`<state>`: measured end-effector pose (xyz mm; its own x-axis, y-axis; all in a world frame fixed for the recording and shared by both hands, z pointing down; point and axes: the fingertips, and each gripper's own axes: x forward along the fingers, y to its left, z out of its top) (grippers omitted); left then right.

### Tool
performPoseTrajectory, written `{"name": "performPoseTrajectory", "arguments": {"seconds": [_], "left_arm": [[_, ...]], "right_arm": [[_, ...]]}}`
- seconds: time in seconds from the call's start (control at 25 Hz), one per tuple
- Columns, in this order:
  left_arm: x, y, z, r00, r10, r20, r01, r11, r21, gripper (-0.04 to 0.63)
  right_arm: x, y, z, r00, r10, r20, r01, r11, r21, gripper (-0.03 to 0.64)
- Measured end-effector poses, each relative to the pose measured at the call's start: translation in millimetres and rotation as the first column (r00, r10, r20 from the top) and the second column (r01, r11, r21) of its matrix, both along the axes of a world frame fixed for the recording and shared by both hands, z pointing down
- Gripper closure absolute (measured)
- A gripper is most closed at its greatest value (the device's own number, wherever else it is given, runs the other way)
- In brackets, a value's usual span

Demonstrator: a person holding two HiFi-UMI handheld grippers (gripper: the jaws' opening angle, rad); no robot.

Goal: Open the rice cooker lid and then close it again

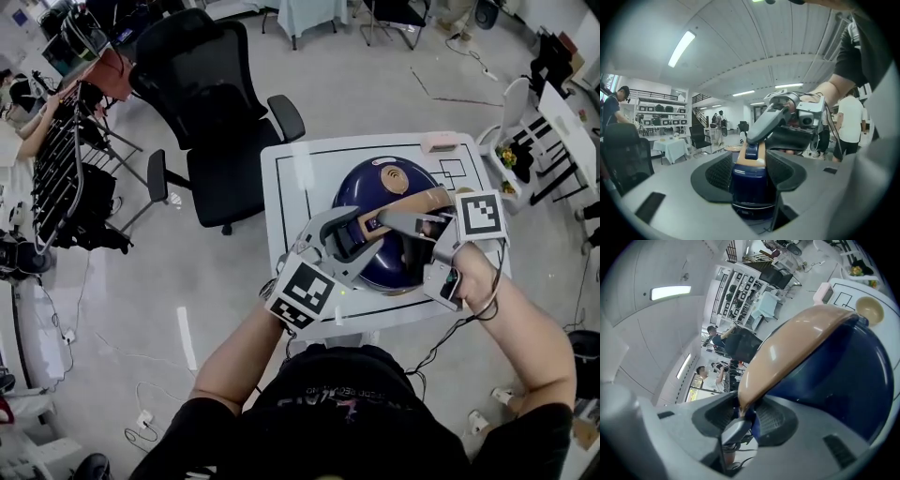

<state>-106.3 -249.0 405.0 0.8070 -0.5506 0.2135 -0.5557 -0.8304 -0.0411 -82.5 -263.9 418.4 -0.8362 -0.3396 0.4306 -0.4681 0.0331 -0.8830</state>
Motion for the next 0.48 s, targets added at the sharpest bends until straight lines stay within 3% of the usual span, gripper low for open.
{"name": "performPoseTrajectory", "arguments": {"seconds": [0.2,0.48], "left_arm": [[7.5,0.5,-10.9,0.997,-0.076,-0.001,0.076,0.997,0.019,0.366],[-30.0,19.0,-15.3,0.966,-0.223,-0.127,0.219,0.975,-0.044,0.348]], "right_arm": [[10.6,-0.6,-8.3,0.998,-0.041,0.044,0.041,0.999,-0.01,0.469],[19.0,-2.4,-24.0,0.989,-0.071,0.133,0.076,0.997,-0.029,0.472]]}}
